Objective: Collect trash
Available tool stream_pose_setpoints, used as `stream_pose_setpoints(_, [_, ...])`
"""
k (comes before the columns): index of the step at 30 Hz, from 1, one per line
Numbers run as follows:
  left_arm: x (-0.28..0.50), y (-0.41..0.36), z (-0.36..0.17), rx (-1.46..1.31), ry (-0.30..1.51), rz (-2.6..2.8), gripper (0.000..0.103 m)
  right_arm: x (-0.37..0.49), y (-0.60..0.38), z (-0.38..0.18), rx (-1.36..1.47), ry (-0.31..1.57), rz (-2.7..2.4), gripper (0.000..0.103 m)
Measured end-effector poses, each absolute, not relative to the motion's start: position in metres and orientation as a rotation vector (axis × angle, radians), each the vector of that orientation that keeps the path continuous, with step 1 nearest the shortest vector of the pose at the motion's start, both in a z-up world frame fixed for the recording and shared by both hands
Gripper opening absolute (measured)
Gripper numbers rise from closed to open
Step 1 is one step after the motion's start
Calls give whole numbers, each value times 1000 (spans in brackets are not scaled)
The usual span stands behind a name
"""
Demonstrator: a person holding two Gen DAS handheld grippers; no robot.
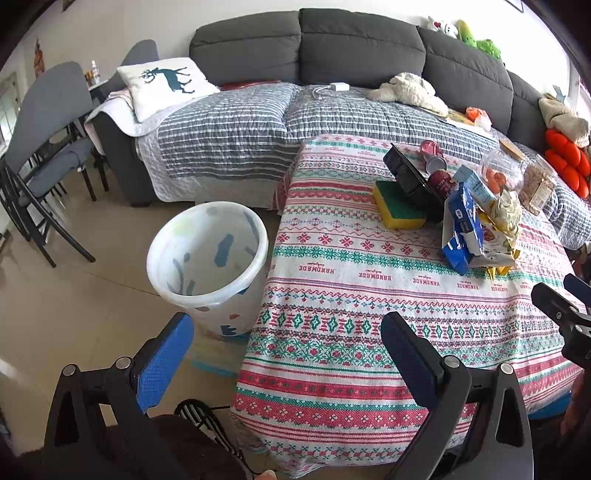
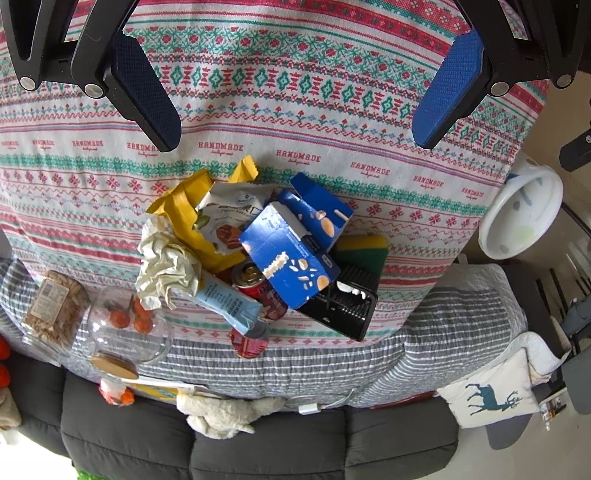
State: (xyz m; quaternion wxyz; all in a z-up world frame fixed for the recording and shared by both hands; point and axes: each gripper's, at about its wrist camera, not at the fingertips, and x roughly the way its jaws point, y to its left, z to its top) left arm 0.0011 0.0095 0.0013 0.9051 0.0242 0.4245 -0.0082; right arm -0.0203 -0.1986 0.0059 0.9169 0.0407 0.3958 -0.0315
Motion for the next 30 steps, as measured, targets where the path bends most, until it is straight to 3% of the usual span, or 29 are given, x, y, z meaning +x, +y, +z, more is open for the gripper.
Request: stream_pose_setpoints(30, [2, 14, 4, 39, 855, 2, 102, -19, -198, 10, 110, 810, -75, 103])
